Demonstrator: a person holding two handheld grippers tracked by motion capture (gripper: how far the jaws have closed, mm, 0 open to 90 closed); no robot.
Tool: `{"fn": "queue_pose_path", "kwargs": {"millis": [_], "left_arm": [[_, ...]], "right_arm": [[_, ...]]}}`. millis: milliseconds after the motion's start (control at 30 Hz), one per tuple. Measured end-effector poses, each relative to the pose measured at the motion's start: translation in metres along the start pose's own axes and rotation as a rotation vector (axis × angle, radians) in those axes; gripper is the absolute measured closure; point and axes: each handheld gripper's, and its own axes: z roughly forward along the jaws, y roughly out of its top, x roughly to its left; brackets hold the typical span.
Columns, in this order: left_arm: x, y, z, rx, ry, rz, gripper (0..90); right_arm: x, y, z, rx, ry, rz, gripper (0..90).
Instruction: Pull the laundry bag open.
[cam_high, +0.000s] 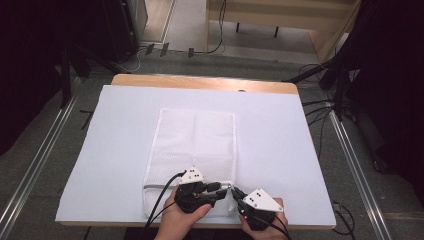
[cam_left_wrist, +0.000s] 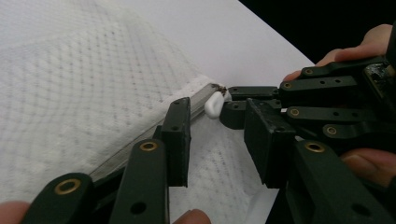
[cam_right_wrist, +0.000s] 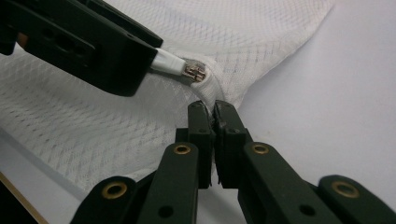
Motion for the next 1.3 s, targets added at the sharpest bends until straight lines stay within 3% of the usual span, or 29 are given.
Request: {"fn": "queue_pose_path", "kwargs": {"millis": [200, 333, 567, 767, 1300], "left_arm": [[-0.0015, 0.0, 0.0019, 0.0, -0.028, -0.006, 70.0], [0.0003, 0.0015, 0.0015, -0.01, -0.045, -0.034, 71.3], [0.0025, 0.001, 0.0002, 0.005, -0.027, -0.032, 87.1], [0.0033, 0.0004, -0.0016, 0.018, -0.009, -0.018, 87.6], [0.0082, 0.0005, -0.0041, 0.033, -0.001, -0.019, 87.7]], "right_arm": [[0.0037, 0.0007, -0.0002, -0.011, 0.009, -0.029, 87.8], [0.0056, 0.0008, 0.0007, -0.01, 0.02, -0.047, 87.7], [0.0067, 0.0014, -0.0001, -0.013, 0.041, -0.043, 87.7], [0.003, 0.0027, -0.0006, -0.014, 0.066, 0.002, 88.2], [0.0023, 0.0062, -0.0022, -0.008, 0.083, 0.003, 88.8]]}}
